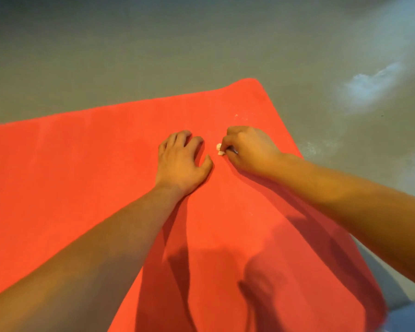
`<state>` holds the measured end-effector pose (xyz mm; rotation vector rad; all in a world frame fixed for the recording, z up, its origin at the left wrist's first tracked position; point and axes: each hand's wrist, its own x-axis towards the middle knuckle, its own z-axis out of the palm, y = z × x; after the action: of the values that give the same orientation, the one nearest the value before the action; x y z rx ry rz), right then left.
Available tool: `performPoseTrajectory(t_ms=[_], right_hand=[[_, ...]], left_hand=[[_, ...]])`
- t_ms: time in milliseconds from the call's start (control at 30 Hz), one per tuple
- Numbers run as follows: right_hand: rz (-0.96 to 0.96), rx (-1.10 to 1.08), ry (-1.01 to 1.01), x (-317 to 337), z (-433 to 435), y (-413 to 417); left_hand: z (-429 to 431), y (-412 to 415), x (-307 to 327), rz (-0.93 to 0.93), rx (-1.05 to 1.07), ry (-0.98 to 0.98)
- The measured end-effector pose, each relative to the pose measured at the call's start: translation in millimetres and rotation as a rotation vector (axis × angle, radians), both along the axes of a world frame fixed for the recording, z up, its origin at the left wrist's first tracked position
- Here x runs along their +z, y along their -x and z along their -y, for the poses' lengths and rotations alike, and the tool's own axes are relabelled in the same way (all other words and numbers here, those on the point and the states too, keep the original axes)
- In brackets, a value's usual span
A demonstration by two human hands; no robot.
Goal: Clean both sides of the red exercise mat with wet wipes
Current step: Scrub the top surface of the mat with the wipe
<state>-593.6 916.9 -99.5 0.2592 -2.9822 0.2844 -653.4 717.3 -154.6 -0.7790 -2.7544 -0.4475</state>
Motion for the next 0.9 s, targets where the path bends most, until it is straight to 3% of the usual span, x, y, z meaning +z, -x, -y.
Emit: performPoseTrajectory(t_ms=[233,567,900], right_hand=[[0.049,-0.191,-0.037,3.8,12.1,60.0],[0.038,0.024,0.008,6.2,21.0,-97.9],[0.094,-0.169,-0.060,11.1,24.8,2.9]], left_hand=[[0.8,0.9,0.3,0.012,-0.024,-0.024],[0.7,0.7,0.4,-0.006,-0.043,-0.075],[1.0,2.4,1.4,-0.016,-0.085,-0.083]])
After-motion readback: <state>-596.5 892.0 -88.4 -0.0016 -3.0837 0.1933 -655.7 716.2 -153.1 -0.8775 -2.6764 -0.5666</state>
